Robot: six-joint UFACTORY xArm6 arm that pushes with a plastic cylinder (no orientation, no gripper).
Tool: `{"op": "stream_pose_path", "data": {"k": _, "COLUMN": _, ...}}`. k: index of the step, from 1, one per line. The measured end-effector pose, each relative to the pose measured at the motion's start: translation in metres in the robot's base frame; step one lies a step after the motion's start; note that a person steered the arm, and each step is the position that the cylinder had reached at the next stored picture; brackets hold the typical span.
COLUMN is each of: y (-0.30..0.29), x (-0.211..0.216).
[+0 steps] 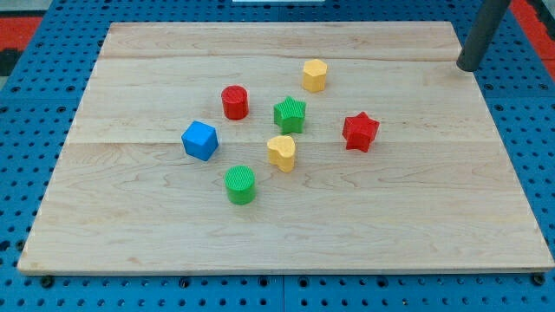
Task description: Slightly move the yellow hexagon towards the left
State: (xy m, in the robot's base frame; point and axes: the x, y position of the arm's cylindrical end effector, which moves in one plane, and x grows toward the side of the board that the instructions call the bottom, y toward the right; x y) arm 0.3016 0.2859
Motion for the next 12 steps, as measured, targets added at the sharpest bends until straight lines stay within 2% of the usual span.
{"op": "stream_pose_path", "data": {"k": 4, "y": -0.001, "x": 0.0}}
{"op": "stream_pose_path", "data": {"k": 6, "y": -0.115, "x": 0.0}}
{"op": "stream_pose_path", "data": {"k": 12, "y": -0.105, "x": 0.0}}
